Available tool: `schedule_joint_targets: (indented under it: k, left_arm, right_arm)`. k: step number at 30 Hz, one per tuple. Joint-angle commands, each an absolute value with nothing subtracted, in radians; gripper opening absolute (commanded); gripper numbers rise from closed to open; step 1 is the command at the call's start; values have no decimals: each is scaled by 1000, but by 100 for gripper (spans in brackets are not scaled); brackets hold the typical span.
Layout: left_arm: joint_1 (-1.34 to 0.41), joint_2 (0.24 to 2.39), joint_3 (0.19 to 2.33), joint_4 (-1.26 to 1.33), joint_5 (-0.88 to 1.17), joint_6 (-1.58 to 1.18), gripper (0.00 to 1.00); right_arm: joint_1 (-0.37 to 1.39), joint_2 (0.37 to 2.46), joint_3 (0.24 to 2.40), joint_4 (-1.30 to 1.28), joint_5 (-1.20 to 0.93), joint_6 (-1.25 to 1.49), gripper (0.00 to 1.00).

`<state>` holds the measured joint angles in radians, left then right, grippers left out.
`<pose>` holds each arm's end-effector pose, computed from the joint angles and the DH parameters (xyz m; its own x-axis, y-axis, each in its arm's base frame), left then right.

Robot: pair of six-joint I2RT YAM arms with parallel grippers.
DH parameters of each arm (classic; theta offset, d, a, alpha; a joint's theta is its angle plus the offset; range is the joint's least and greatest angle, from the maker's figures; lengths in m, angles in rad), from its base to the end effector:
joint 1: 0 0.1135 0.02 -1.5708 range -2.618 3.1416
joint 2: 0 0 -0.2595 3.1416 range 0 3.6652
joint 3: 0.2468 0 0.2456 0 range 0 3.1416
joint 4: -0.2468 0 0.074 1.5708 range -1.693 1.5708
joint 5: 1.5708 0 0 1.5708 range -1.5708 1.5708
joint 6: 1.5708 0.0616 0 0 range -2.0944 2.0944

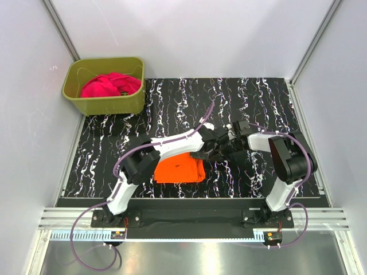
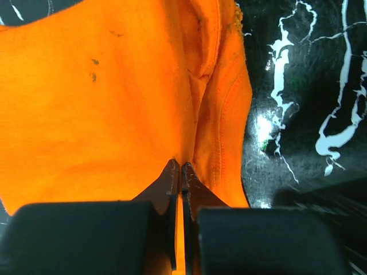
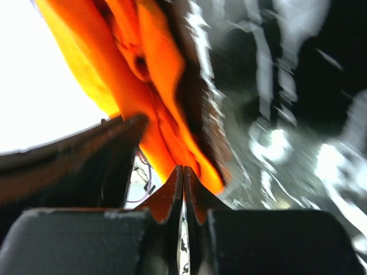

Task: Fold and stack the t-shirts
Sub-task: Fold the tshirt

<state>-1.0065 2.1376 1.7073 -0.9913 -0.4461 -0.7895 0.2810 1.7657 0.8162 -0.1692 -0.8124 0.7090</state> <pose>0.2471 -0.3407 0.1595 -0.8893 0.2074 -0.4076 0.1372 0.9712 0.1949 0.2840 0.1285 0.1047 -0.9785 0.1836 0.0936 0.1867 0.5972 0.7801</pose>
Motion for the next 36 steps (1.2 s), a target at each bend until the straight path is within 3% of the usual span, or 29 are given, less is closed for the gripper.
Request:
schedule_joint_targets:
  k: [1,12,23,36]
  left_arm:
    - [-1002,2033,1723,-985,-492,-773,0]
    - [-1000,1973,1698,-982,-492,-762,0]
    - [-991,2037,1795,-962,-453,-724,0]
    - [-986,2121,1859,-948,-394,-706,0]
  right_arm:
    - [325,1799,883,-49,-845,775,5]
    - [405,1962,1009,-8,-749,815,0]
    - [434,1999,966,-63,-589,798,0]
    - [434,1996,976,-72,-627,804,0]
